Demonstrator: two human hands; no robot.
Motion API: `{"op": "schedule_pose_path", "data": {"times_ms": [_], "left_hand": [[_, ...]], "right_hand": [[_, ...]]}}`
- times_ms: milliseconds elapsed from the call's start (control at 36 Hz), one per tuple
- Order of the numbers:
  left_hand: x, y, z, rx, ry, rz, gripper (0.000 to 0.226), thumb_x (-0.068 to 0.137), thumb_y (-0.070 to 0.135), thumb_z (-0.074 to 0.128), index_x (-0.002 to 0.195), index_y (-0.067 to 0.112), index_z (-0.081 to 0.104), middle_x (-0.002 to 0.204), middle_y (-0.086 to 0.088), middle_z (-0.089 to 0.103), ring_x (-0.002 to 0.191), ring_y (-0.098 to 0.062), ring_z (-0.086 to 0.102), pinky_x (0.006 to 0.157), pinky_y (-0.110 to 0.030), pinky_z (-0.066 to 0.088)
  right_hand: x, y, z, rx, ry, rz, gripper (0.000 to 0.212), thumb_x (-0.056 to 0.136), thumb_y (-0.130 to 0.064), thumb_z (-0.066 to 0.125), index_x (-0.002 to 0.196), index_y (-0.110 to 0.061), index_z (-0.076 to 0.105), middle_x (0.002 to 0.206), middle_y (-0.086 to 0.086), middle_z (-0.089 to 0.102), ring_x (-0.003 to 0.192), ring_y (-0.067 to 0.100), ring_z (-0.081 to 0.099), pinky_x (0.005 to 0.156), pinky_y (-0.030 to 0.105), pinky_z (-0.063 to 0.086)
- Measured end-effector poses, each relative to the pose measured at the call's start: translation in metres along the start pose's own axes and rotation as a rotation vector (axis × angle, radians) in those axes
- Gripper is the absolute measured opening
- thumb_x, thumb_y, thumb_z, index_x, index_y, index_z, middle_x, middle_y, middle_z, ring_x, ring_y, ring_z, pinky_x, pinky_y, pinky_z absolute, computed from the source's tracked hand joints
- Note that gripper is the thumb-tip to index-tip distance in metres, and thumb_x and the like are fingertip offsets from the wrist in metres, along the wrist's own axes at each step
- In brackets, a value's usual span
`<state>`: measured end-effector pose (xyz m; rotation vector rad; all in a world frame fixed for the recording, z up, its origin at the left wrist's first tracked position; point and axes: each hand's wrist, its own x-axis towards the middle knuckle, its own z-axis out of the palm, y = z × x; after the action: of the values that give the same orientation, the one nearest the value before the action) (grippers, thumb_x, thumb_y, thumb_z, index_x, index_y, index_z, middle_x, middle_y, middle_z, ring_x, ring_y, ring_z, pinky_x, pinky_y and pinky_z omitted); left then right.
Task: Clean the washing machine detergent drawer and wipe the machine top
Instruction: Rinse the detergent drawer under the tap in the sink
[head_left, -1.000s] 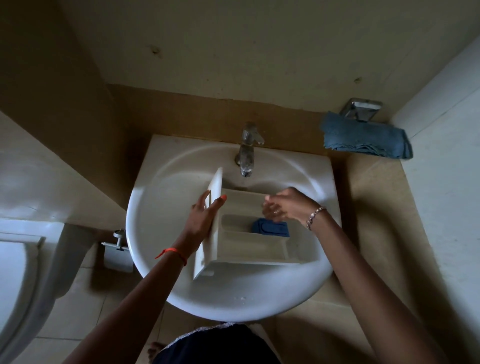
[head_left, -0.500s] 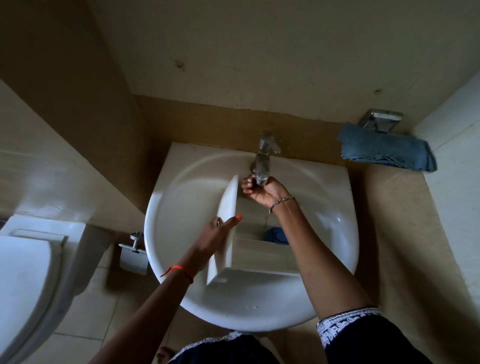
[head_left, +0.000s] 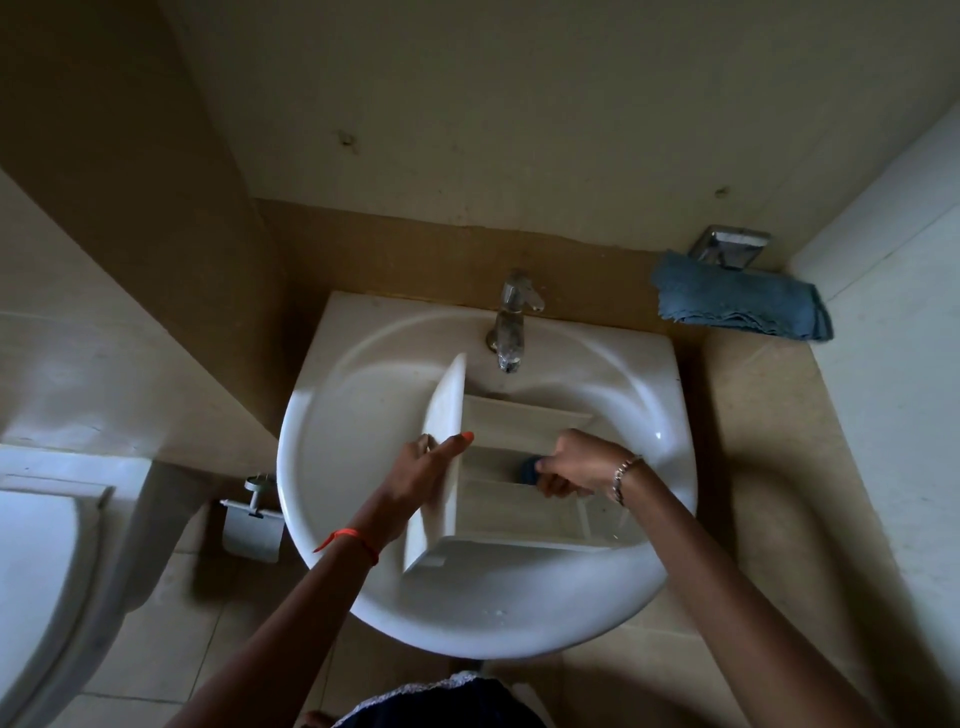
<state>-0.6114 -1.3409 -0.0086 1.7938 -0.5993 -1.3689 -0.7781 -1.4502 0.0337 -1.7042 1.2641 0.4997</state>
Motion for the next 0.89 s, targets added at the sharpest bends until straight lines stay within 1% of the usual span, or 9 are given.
{"op": "schedule_pose_path", "data": {"times_ms": [56, 111, 250, 333, 417, 528, 583, 722, 889], "left_hand": [[0.000, -0.001, 0.000, -0.001, 0.001, 0.008, 0.049, 0.073, 0.057, 0.064, 0.092, 0.015, 0.046, 0.073, -0.004, 0.031, 0.070, -0.017, 0.033, 0.061, -0.030, 0.028], [0.000, 0.000, -0.002, 0.012, 0.004, 0.016, 0.051, 0.063, 0.062, 0.063, 0.085, 0.019, 0.045, 0.078, -0.005, 0.040, 0.072, -0.019, 0.038, 0.064, -0.032, 0.032], [-0.006, 0.004, -0.010, 0.030, 0.010, 0.036, 0.068, 0.050, 0.069, 0.063, 0.083, 0.011, 0.047, 0.081, -0.010, 0.046, 0.076, -0.021, 0.046, 0.068, -0.035, 0.037], [-0.010, 0.009, -0.014, 0.023, 0.010, 0.033, 0.066, 0.050, 0.063, 0.068, 0.084, 0.009, 0.050, 0.085, -0.009, 0.053, 0.078, -0.021, 0.051, 0.068, -0.032, 0.042], [-0.015, 0.012, -0.015, 0.002, 0.046, 0.040, 0.047, 0.055, 0.052, 0.070, 0.072, 0.015, 0.045, 0.072, -0.001, 0.047, 0.066, -0.015, 0.046, 0.056, -0.026, 0.037], [-0.017, 0.015, -0.016, 0.031, 0.125, 0.043, 0.050, 0.049, 0.052, 0.071, 0.078, 0.017, 0.050, 0.083, -0.003, 0.054, 0.075, -0.017, 0.051, 0.062, -0.029, 0.040], [-0.018, 0.017, -0.017, 0.047, 0.168, 0.050, 0.050, 0.049, 0.051, 0.073, 0.075, 0.013, 0.052, 0.078, -0.003, 0.053, 0.069, -0.016, 0.049, 0.058, -0.026, 0.037], [-0.025, 0.022, -0.020, 0.070, 0.253, 0.060, 0.035, 0.070, 0.031, 0.080, 0.075, 0.009, 0.052, 0.071, -0.001, 0.048, 0.061, -0.012, 0.045, 0.051, -0.022, 0.034], [-0.034, 0.022, -0.029, 0.074, 0.261, 0.068, 0.059, 0.057, 0.041, 0.082, 0.092, 0.000, 0.058, 0.080, -0.009, 0.057, 0.065, -0.016, 0.052, 0.052, -0.023, 0.039]], "right_hand": [[-0.004, 0.012, -0.006, 0.069, 0.100, -0.006, 0.032, 0.094, -0.018, 0.047, 0.086, 0.002, 0.070, 0.082, 0.011, 0.069, 0.069, 0.017, 0.060, 0.055, 0.021, 0.042], [-0.008, 0.022, -0.010, 0.155, 0.141, 0.001, 0.029, 0.093, -0.016, 0.048, 0.091, 0.003, 0.069, 0.090, 0.016, 0.070, 0.078, 0.020, 0.063, 0.060, 0.022, 0.045], [-0.012, 0.040, -0.010, 0.304, 0.179, 0.005, 0.021, 0.092, -0.015, 0.052, 0.090, -0.001, 0.067, 0.084, 0.013, 0.068, 0.072, 0.018, 0.063, 0.066, 0.026, 0.047], [-0.014, 0.043, -0.006, 0.380, 0.188, -0.029, 0.017, 0.091, -0.012, 0.052, 0.084, -0.005, 0.066, 0.085, 0.013, 0.068, 0.069, 0.016, 0.062, 0.063, 0.024, 0.047], [-0.018, 0.038, 0.001, 0.474, 0.178, -0.093, 0.019, 0.092, -0.008, 0.051, 0.079, -0.011, 0.064, 0.083, 0.012, 0.068, 0.069, 0.016, 0.062, 0.061, 0.021, 0.048], [-0.021, 0.032, 0.012, 0.467, 0.169, -0.128, 0.016, 0.092, -0.006, 0.051, 0.089, -0.003, 0.067, 0.083, 0.010, 0.068, 0.071, 0.013, 0.063, 0.061, 0.020, 0.050], [-0.019, 0.030, 0.015, 0.440, 0.181, -0.122, 0.018, 0.091, -0.004, 0.049, 0.093, -0.001, 0.067, 0.083, 0.011, 0.067, 0.069, 0.011, 0.062, 0.060, 0.020, 0.049], [-0.017, 0.031, 0.021, 0.434, 0.183, -0.110, 0.020, 0.090, 0.000, 0.045, 0.092, -0.001, 0.065, 0.078, 0.007, 0.066, 0.067, 0.012, 0.061, 0.056, 0.017, 0.048], [-0.007, 0.040, 0.024, 0.552, 0.242, -0.027, 0.017, 0.091, -0.002, 0.049, 0.079, -0.004, 0.060, 0.070, 0.008, 0.061, 0.058, 0.015, 0.058, 0.053, 0.021, 0.047]]}}
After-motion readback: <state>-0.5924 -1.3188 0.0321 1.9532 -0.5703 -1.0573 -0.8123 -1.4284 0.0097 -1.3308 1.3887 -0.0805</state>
